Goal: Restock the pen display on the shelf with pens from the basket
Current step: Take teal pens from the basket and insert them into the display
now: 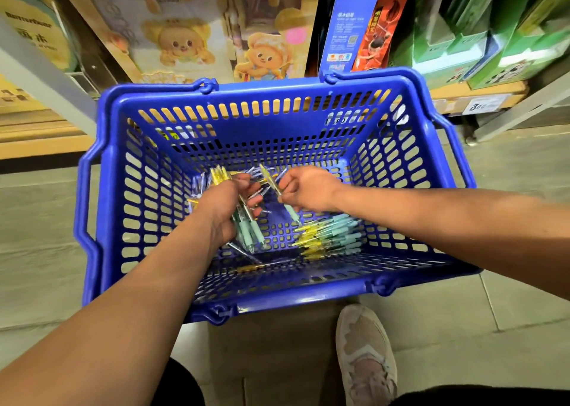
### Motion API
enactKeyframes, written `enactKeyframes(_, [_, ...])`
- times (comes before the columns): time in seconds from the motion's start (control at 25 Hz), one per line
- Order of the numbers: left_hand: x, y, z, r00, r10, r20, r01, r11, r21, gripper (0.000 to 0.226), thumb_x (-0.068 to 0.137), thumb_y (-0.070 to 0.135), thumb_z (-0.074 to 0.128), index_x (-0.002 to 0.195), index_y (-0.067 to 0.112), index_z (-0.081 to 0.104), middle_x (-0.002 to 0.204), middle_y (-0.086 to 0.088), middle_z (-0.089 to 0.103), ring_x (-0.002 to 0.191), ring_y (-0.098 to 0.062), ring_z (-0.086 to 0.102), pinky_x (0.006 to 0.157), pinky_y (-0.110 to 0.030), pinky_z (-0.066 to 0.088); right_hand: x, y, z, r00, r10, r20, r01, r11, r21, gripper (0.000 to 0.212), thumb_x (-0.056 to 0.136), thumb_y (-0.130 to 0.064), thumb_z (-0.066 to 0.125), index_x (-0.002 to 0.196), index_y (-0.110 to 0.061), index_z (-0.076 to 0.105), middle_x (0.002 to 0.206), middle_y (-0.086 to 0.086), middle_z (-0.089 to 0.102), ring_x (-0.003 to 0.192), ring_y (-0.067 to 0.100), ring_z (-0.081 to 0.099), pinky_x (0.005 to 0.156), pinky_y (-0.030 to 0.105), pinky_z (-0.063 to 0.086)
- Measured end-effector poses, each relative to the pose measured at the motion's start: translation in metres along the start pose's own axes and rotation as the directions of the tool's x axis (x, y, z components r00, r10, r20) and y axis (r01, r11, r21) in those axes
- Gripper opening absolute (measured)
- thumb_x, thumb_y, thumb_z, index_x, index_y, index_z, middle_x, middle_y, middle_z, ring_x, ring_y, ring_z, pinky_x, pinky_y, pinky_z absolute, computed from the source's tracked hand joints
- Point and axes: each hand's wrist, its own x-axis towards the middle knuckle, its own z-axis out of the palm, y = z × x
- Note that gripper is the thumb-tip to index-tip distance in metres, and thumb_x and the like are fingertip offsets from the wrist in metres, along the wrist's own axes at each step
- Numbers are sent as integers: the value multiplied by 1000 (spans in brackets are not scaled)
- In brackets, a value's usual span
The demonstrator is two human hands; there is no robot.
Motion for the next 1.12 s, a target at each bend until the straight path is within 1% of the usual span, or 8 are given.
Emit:
enactKeyframes(0.16, [-1, -3, 5, 1000, 6, 22, -6, 1000, -3, 18, 106, 13, 43, 103, 15, 61, 93, -8, 68, 74, -22, 63, 70, -41, 57, -8, -20, 20, 999, 1, 32, -13, 916, 401, 30, 80, -26, 86, 103, -15, 69, 81, -2, 78, 67, 5, 72, 60, 16, 55])
enactKeyframes(0.36, [-3, -2, 4, 995, -67, 77, 72, 996, -55, 22, 108, 18, 43, 121, 11, 59, 116, -13, 69, 107, -37, 70, 91, -57, 57, -10, -19, 27, 996, -85, 20, 73, 937, 343, 13, 86, -22, 81, 98, -23, 77, 79, -9, 77, 66, 2, 69, 63, 16, 53])
enactKeyframes(0.44, [-1, -3, 3, 998, -45, 47, 47, 999, -27, 20, 107, 18, 46, 122, 11, 58, 105, -8, 71, 94, -33, 73, 85, -54, 60, -10, -16, 20, 990, -116, 83, 82, 941, 329, 10, 92, -21, 75, 93, -31, 77, 73, -13, 75, 68, -2, 68, 64, 14, 54])
enactKeyframes(0.52, [2, -3, 2, 1000, -11, -3, 11, 1000, 6, 16, 106, 17, 49, 118, 11, 59, 91, -4, 71, 79, -23, 72, 82, -48, 62, -6, -4, 7, 996, -41, 83, 26, 984, 177, 10, 96, -24, 69, 94, -28, 77, 75, -10, 75, 68, -3, 68, 62, 14, 53])
enactKeyframes(0.6, [5, -3, 0, 1000, -6, -12, 7, 1000, 17, 11, 106, 16, 50, 107, 13, 60, 78, -1, 67, 72, -18, 68, 79, -44, 60, 1, 16, -3, 986, 60, 158, -26, 978, -209, 19, 99, -25, 61, 108, -14, 74, 87, 4, 71, 75, 3, 67, 71, 18, 55])
enactKeyframes(0.72, [5, -2, -3, 1000, -21, 15, 20, 998, 52, 15, 104, 17, 51, 90, 16, 57, 68, 1, 58, 59, -14, 59, 62, -35, 56, -2, 46, 1, 949, 210, 237, 29, 689, -724, 28, 100, -13, 56, 127, -14, 65, 107, 3, 66, 98, 16, 68, 88, 28, 59])
enactKeyframes(0.88, [2, -1, -4, 999, 5, 36, -9, 993, 120, 14, 101, 19, 61, 89, 11, 62, 66, 1, 56, 54, -12, 54, 51, -30, 53, -6, 63, 10, 963, 163, 214, 93, 545, -833, 26, 89, 7, 59, 107, -10, 66, 86, 3, 62, 70, 14, 62, 58, 23, 52])
enactKeyframes(1.12, [2, 0, -4, 997, 2, 73, -7, 998, 69, 8, 101, 16, 58, 96, 12, 64, 71, 1, 68, 56, -12, 60, 50, -27, 50, 3, 48, 6, 955, 157, 251, 165, 420, -892, 18, 97, -1, 57, 81, -8, 57, 78, 4, 54, 67, 19, 59, 58, 30, 53])
